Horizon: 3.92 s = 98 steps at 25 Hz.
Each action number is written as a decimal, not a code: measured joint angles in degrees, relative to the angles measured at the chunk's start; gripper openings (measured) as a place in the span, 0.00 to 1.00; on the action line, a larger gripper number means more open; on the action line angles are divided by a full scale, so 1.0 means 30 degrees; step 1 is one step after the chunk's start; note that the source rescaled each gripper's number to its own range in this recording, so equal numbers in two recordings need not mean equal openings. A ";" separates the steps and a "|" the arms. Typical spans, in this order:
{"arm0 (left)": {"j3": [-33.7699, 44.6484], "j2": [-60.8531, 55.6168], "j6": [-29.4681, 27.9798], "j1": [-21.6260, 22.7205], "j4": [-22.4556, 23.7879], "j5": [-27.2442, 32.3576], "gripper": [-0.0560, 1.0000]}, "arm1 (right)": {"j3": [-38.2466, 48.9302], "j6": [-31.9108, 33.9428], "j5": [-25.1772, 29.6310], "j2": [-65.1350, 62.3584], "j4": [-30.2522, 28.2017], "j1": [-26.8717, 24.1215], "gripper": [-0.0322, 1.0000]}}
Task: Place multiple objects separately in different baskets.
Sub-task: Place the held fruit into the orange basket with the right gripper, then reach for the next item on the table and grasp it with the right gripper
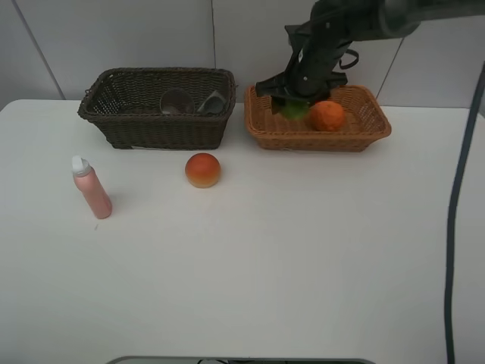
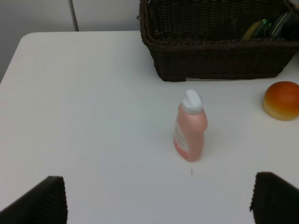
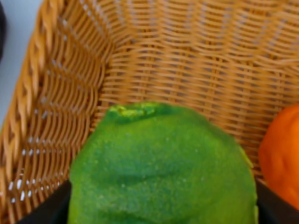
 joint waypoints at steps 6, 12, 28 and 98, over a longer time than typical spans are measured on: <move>0.0000 0.0000 0.0000 0.0000 0.0000 0.0000 1.00 | 0.0000 0.0000 -0.0495 0.0074 0.0000 0.0000 0.76; 0.0000 0.0000 0.0000 0.0000 0.0000 0.0000 1.00 | -0.0018 -0.0051 -0.0728 0.0074 0.0000 0.0000 0.83; 0.0000 0.0000 0.0000 0.0000 0.0000 0.0000 1.00 | -0.0170 -0.0051 0.1498 -0.1323 -0.0214 0.0368 0.84; 0.0000 0.0000 0.0000 0.0000 0.0000 0.0000 1.00 | 0.8642 -0.0566 -1.6071 0.1055 -0.0932 0.5999 1.00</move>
